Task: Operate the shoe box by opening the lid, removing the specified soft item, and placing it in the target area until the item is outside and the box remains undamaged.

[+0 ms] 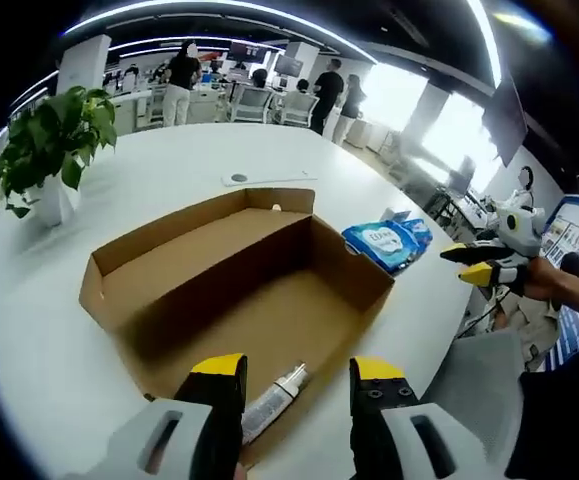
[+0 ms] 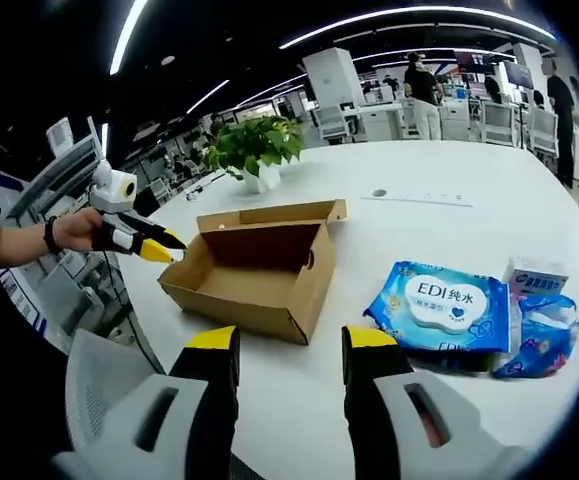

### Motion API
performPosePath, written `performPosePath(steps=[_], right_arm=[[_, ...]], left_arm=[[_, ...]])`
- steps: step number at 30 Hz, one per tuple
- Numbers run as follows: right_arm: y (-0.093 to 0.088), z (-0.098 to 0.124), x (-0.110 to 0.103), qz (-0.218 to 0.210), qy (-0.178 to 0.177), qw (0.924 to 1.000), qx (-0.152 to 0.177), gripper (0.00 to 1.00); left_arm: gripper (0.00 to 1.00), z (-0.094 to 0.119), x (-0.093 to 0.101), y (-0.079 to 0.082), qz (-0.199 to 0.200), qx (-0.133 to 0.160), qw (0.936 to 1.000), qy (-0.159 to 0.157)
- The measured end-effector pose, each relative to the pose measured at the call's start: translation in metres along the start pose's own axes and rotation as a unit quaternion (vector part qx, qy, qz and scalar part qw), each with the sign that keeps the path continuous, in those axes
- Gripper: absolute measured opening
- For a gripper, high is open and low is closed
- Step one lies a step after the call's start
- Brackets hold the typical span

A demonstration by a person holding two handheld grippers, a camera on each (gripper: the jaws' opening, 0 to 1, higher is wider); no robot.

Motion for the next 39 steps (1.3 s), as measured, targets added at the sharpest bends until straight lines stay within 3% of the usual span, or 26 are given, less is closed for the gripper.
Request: performPosePath(steps=[10, 17, 22, 26, 39], right_arm=[[-0.003, 0.011, -0.003, -0.012, -0.019, 0.9997, 0.012, 0.38], [0.008, 0.018, -0.004, -0.026, -0.031, 0.9985, 0.037, 0.38], [0.012, 0.023, -0.015, -0.019, -0.036, 0.9984, 0.04, 0.38], [0.006, 0.022, -0.021, -0.005, -0.037, 0.9991, 0.02, 0.38], [0.0, 0.031, -0.028, -0.028, -0.043, 0.9985, 0.022, 0.38]], left_arm=[[0.41, -0.015, -0.004, -0.007, -0.024, -0.031, 0.9992, -0.009], [0.41, -0.024, -0.016, -0.014, -0.034, -0.05, 0.9982, -0.002], [0.41, -0.036, -0.026, -0.027, -0.076, -0.088, 0.9932, 0.004], [0.41, -0.042, -0.029, -0.034, -0.109, -0.112, 0.9877, -0.002], [0.4, -0.058, -0.029, -0.035, -0.154, -0.145, 0.977, -0.03]])
Point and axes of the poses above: the point that each gripper's makers call its tool centre point, and the gripper's own axes: z roughly backward along the fingers, x roughly to its right, y roughly out of its top, the point moved 4 cm from there along z, roughly backward along the fingers, and after that the axes turned 2 degrees about x, right-handed, at the moved point
